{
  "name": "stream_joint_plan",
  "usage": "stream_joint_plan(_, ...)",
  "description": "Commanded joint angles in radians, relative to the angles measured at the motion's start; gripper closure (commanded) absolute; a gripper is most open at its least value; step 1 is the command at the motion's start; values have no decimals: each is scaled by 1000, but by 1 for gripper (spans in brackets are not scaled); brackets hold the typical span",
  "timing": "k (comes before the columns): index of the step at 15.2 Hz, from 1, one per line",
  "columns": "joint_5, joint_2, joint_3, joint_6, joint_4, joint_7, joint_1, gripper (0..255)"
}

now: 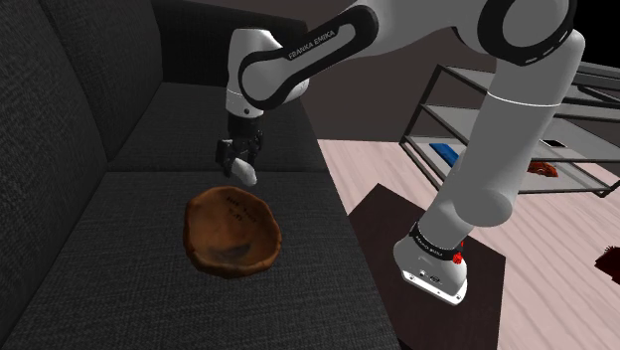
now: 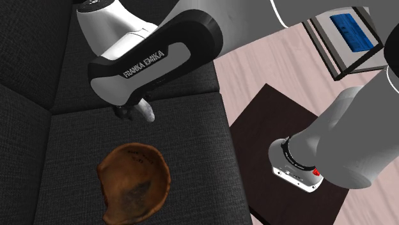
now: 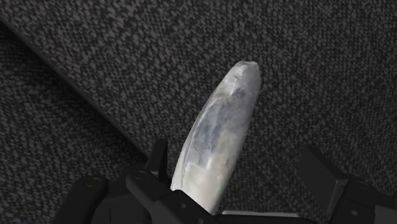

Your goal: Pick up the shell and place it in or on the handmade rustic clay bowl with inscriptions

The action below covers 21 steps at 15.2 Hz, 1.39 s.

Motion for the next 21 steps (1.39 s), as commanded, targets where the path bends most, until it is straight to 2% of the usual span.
stream_joint_plan(1, 0, 1, 0, 0, 0, 1, 1, 0)
stream_joint_plan(2, 0, 1, 0, 0, 0, 1, 1, 0)
stream_joint_plan(3, 0, 1, 0, 0, 0, 1, 1, 255)
stream_joint_plan(12, 0, 1, 0, 0, 0, 1, 1, 255)
stream_joint_plan(21, 6, -63, 1, -110, 48, 10, -5, 255)
